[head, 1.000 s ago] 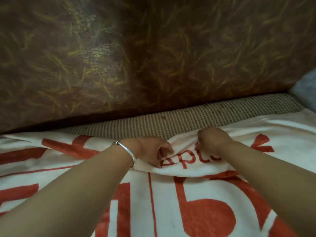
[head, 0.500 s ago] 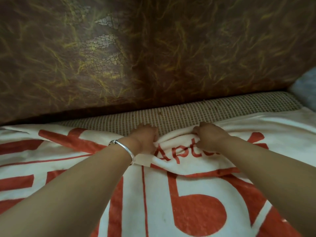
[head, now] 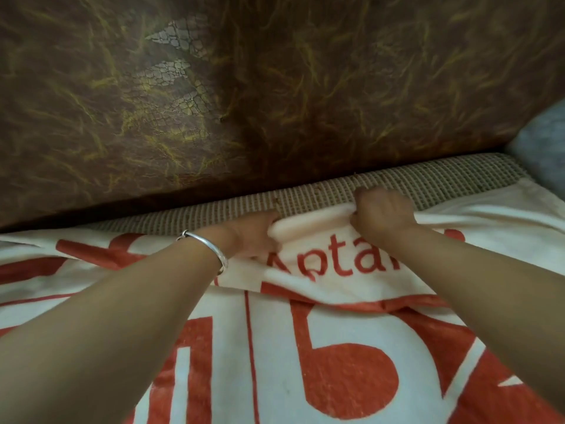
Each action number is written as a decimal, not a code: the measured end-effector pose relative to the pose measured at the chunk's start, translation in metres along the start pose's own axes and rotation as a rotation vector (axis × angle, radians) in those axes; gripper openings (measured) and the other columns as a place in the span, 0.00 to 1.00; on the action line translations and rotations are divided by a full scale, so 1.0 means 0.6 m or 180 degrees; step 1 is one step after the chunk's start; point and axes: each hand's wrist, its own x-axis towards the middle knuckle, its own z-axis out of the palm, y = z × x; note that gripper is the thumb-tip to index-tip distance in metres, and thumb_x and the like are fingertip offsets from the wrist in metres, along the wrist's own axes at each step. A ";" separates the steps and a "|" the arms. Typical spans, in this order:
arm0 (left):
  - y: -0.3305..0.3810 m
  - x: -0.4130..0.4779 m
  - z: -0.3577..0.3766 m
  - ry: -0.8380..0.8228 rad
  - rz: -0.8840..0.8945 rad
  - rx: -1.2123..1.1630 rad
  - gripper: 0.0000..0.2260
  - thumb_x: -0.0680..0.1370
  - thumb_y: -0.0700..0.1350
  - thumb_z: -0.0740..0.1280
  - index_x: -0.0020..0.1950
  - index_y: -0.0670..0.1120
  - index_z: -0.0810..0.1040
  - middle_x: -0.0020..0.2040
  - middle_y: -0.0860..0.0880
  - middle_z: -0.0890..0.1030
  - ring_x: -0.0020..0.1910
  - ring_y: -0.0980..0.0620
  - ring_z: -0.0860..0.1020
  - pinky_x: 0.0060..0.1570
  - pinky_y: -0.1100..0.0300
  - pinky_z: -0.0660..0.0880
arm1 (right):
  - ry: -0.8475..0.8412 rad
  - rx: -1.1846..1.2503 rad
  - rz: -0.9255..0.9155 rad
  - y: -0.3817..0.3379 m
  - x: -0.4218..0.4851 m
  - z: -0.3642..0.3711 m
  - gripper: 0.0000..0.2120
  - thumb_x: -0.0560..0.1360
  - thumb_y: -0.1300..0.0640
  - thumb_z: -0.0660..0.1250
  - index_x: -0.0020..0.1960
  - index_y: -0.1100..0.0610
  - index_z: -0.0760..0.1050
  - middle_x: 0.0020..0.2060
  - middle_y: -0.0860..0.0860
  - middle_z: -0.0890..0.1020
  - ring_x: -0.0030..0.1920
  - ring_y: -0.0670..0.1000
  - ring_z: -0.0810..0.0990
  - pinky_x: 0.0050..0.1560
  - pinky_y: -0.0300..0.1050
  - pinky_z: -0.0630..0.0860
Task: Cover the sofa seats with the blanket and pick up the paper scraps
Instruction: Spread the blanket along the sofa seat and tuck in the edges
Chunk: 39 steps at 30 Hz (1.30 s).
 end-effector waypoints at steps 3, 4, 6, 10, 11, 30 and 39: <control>-0.008 0.013 0.010 0.1364 0.0343 0.0882 0.20 0.77 0.43 0.62 0.69 0.49 0.65 0.63 0.46 0.73 0.61 0.46 0.72 0.61 0.52 0.66 | 0.0520 0.0242 0.0091 0.004 0.003 0.003 0.11 0.78 0.64 0.59 0.60 0.63 0.70 0.56 0.60 0.74 0.50 0.60 0.79 0.39 0.46 0.67; -0.010 0.016 0.015 0.1706 0.0429 0.1231 0.21 0.77 0.42 0.61 0.69 0.49 0.63 0.64 0.46 0.71 0.63 0.45 0.69 0.63 0.52 0.63 | 0.0580 0.0319 0.0143 0.006 0.004 0.006 0.12 0.77 0.65 0.59 0.61 0.63 0.68 0.58 0.60 0.72 0.50 0.60 0.78 0.38 0.46 0.66; -0.013 0.020 0.026 0.2042 0.0478 0.1499 0.24 0.77 0.41 0.61 0.72 0.49 0.60 0.68 0.46 0.65 0.66 0.45 0.63 0.64 0.51 0.59 | 0.0600 0.0481 0.0307 0.010 0.009 0.012 0.16 0.77 0.67 0.59 0.64 0.64 0.66 0.62 0.61 0.69 0.53 0.61 0.77 0.40 0.47 0.67; -0.027 0.030 0.049 0.1578 0.0519 0.1221 0.24 0.77 0.39 0.60 0.72 0.50 0.61 0.69 0.47 0.65 0.66 0.45 0.65 0.67 0.49 0.63 | 0.0060 0.0385 0.0339 0.018 0.023 0.048 0.28 0.79 0.61 0.58 0.75 0.64 0.51 0.75 0.63 0.53 0.74 0.60 0.58 0.70 0.50 0.62; -0.029 0.030 0.054 0.1360 0.0535 0.1123 0.21 0.78 0.40 0.58 0.72 0.50 0.62 0.69 0.46 0.67 0.66 0.45 0.67 0.66 0.48 0.65 | -0.0320 0.0280 0.0258 0.018 0.023 0.058 0.28 0.80 0.59 0.57 0.76 0.64 0.49 0.75 0.62 0.52 0.75 0.59 0.55 0.73 0.51 0.60; 0.189 0.035 0.152 0.0380 0.1379 0.2125 0.31 0.72 0.56 0.68 0.70 0.47 0.62 0.70 0.47 0.63 0.68 0.46 0.63 0.67 0.49 0.62 | -0.0769 0.0222 -0.0673 0.132 -0.027 0.054 0.20 0.78 0.61 0.57 0.69 0.54 0.69 0.63 0.56 0.72 0.63 0.58 0.69 0.61 0.49 0.69; 0.254 0.059 0.149 -0.0581 0.1025 0.1687 0.16 0.78 0.44 0.61 0.66 0.49 0.73 0.63 0.45 0.76 0.61 0.45 0.74 0.60 0.57 0.69 | -0.0614 0.0562 0.0133 0.258 -0.074 0.043 0.18 0.75 0.67 0.58 0.63 0.60 0.74 0.59 0.58 0.73 0.61 0.58 0.73 0.57 0.48 0.73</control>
